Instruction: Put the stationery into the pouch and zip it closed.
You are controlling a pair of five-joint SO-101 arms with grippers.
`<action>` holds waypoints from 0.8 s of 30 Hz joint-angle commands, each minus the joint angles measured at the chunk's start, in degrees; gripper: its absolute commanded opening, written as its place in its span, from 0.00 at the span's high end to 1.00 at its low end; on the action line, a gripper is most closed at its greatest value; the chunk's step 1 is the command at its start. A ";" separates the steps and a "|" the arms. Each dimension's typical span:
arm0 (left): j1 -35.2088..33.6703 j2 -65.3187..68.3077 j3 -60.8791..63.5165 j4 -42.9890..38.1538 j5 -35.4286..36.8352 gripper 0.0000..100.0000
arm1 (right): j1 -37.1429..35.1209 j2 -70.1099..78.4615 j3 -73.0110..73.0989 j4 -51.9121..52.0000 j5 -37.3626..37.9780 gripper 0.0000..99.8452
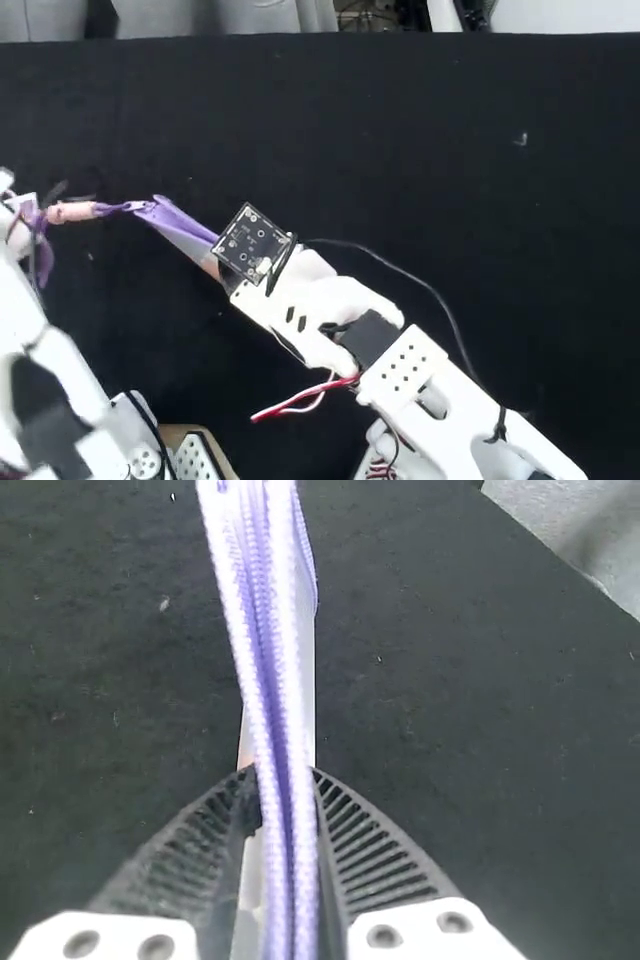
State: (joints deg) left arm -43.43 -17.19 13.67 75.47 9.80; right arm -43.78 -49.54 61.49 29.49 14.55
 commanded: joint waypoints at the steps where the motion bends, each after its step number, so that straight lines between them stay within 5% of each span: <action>1: -1.98 11.78 -10.68 0.70 -4.22 0.97 | 2.81 -0.40 -2.77 -1.05 0.53 0.99; 11: -6.11 35.87 -21.93 -1.76 -17.41 0.97 | 4.22 -0.22 -2.42 -2.99 0.62 0.99; 24: -4.26 57.23 -33.01 -1.49 -22.42 0.97 | 3.87 0.13 -2.51 -2.99 0.62 0.99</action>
State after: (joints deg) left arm -46.77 36.44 -14.99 75.38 -11.82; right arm -42.64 -49.36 61.58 28.53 14.81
